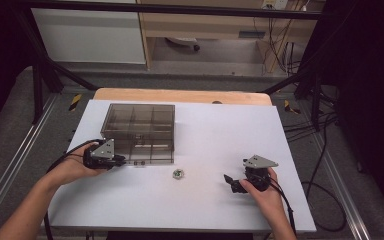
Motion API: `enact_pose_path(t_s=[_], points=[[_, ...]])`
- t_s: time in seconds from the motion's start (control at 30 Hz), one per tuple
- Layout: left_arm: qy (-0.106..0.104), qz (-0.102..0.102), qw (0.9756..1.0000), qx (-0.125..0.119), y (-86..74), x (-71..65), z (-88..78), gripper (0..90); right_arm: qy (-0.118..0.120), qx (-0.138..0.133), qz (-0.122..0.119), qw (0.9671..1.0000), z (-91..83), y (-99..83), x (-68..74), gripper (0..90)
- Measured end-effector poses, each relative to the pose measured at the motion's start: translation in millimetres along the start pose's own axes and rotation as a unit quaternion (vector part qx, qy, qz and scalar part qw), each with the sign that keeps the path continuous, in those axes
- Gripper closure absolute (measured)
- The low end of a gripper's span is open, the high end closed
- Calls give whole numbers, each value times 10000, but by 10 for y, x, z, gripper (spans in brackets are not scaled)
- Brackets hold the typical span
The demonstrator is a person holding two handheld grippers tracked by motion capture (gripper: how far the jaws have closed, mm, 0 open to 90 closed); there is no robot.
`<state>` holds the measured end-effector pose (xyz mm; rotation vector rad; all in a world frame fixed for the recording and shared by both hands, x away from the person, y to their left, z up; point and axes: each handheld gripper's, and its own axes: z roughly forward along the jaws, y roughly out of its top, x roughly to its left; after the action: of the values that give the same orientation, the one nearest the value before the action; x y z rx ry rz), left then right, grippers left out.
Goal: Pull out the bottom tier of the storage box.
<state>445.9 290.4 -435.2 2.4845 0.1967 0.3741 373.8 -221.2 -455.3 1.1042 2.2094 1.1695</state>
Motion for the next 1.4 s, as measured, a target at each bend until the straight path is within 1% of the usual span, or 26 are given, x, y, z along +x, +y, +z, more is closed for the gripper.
enact_pose_path(t_s=[0.1, 0.37, 0.57, 1.13, 1.3, 1.4], points=[[-21, -13, 10000, 7, -2, -3, -9, 789, 16, 18, -10, 10000, 4, -3, 5, 46], [-56, 77, 10000, -4, -11, -23, -37, 801, 33, 43, -18, 10000, 11, -7, 13, 45], [-84, 100, 9999, -3, -15, -32, -50, 806, 47, 42, -17, 10000, 10, -7, 14, 45], [-205, 283, 9994, 77, -36, -109, -125, 815, 96, 62, -18, 9999, 18, -9, 25, 44], [-254, 342, 9990, 97, -45, -141, -150, 820, 111, 69, -62, 9999, 21, -9, 23, 44], [-277, 367, 9989, 108, -48, -152, -161, 821, 114, 61, -35, 9999, 20, -9, 24, 44]])
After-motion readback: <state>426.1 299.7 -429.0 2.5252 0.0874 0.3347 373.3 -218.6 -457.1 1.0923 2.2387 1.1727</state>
